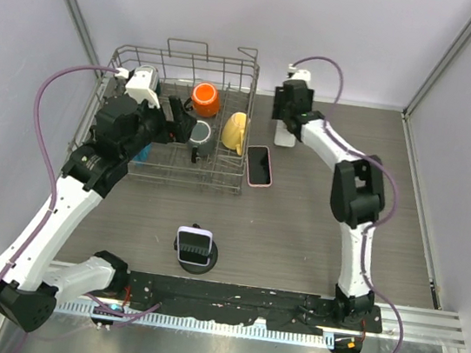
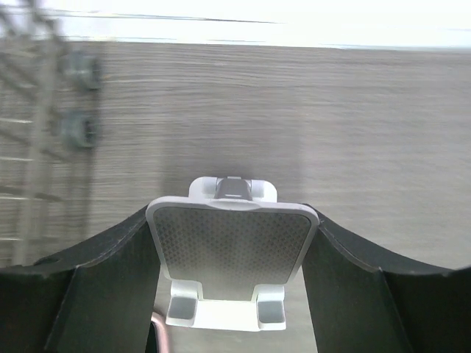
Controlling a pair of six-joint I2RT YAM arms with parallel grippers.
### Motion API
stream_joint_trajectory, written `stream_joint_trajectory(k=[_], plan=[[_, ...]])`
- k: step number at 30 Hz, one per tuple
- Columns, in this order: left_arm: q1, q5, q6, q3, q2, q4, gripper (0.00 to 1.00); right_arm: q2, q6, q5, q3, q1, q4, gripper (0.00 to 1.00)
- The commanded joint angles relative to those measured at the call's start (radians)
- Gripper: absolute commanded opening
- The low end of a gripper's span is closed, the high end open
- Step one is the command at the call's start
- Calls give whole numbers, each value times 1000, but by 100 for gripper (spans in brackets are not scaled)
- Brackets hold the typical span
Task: Place the phone on the phone stand
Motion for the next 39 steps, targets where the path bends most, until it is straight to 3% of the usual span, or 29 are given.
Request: stream_joint_trajectory(k=[1,5,10,13,17,18,22,24,25,27,28,29,32,36,39], plan=[[8,5,2,1,5,48,87,-317,52,80,-212,-114,123,0],[14,14,-6,-8,-7,64,87,-666,142,71,-624,-135,134,0],[15,45,-26,-8,4,70,86,-1028,342,120,-932,-30,-34,1],[14,74,-40,-18,2,87,86,-1228,461,187,-1061,151,-146,1],[15,88,-67,-16,4,90,85,-1322,716,359,-1101,459,-377,1],[14,92,-74,-19,2,105,84,-1327,776,426,-1110,581,-408,1],[14,117,-150,15,13,102,83,-1246,1076,657,-1107,870,-522,1],[15,144,-185,34,11,104,82,-1170,1145,721,-1066,944,-560,1],[14,152,-189,39,14,104,83,-1079,1201,782,-1040,1004,-647,1],[14,163,-166,54,22,96,83,-982,1461,867,-954,1067,-794,1],[14,155,-155,54,27,91,82,-936,1579,906,-925,1107,-979,1],[14,145,-141,54,34,82,83,-834,1812,905,-870,1115,-1063,1],[14,129,-107,13,28,91,82,-639,2027,890,-753,1168,-1299,0],[14,148,-84,-80,-1,165,82,-560,2080,930,-676,1233,-1322,1],[15,155,-78,-82,4,154,82,-622,1929,983,-705,1247,-1221,1]])
